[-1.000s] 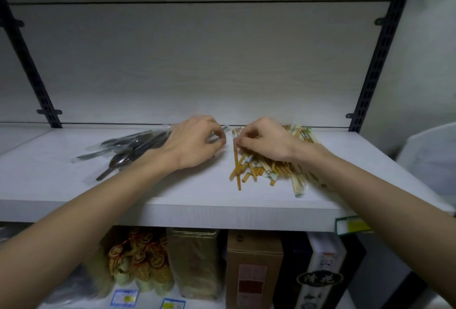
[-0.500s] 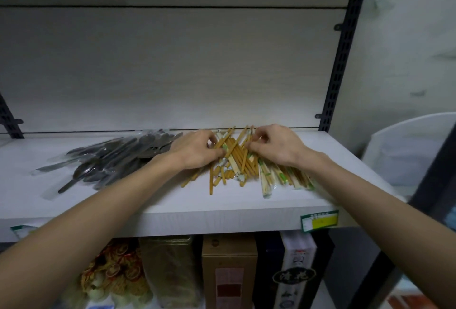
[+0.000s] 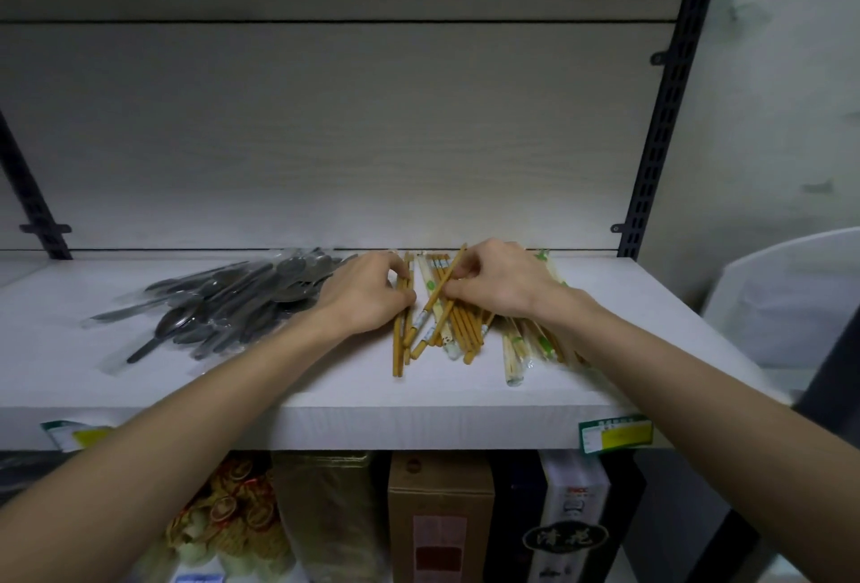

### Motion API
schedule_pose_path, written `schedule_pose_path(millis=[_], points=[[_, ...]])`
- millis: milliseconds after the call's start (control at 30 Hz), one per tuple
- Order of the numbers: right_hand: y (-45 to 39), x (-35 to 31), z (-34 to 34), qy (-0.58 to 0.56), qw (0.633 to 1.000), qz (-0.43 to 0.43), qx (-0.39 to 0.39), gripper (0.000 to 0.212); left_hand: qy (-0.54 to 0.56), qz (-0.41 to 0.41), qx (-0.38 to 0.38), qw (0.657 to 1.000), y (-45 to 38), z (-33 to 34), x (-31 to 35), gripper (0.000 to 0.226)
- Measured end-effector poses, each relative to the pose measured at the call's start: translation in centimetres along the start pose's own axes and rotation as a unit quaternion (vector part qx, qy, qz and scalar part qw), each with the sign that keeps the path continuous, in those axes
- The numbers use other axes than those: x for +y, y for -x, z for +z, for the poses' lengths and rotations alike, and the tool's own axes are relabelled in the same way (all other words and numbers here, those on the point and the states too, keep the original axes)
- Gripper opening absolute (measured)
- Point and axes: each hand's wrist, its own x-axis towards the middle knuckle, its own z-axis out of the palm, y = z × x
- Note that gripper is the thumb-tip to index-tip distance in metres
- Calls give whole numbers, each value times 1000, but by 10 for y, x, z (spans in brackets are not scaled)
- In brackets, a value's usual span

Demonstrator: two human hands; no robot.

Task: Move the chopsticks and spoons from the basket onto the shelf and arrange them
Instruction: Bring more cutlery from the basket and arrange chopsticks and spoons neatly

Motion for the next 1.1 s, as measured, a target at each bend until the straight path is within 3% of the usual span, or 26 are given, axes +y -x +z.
schedule_pose_path(millis=[233, 433, 733, 900, 1100], points=[[5, -2, -2, -46, 999, 1, -9, 9, 43, -5, 7, 999, 1, 1, -14, 32], [1, -7, 2, -56, 998, 7, -4, 22, 39, 16, -14, 999, -3, -4, -19, 34], [-7, -14, 9, -47, 998, 32, 23, 22, 32, 39, 3, 999, -5, 0, -27, 31], [-7, -21, 3, -137, 989, 18, 56, 20, 61, 36, -34, 997, -9, -4, -27, 28], [-11, -34, 13, -91, 995, 26, -13, 29, 54, 8, -69, 996, -14, -10, -20, 12]])
